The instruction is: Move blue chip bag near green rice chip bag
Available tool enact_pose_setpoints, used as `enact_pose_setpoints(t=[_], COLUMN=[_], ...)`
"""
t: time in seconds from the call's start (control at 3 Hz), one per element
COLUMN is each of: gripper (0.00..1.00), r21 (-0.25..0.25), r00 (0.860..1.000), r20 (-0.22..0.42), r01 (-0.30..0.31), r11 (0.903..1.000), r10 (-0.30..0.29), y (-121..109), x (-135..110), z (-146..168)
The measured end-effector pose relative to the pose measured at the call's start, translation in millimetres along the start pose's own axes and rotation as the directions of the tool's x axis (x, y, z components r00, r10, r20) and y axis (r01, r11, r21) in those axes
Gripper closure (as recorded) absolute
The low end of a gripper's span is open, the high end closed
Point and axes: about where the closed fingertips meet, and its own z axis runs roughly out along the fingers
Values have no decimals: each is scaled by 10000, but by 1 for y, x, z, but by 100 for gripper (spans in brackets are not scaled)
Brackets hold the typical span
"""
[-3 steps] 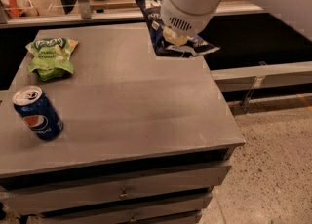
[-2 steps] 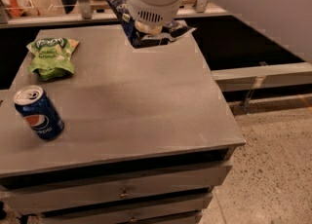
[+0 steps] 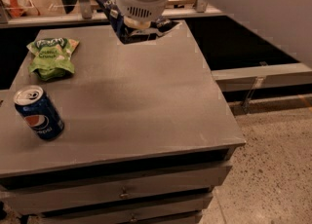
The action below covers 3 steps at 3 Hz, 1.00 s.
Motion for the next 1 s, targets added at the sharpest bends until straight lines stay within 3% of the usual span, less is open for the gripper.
enact_pose_setpoints(t=[0.67, 1.0], gripper=[100, 100], r21=[-172, -378], r00=[9834, 9790], r20=[957, 1099], r01=[1562, 1768], r11=[9876, 9835], r10=[-1539, -1718], y=[-29, -33], x=[-61, -77], z=[71, 115])
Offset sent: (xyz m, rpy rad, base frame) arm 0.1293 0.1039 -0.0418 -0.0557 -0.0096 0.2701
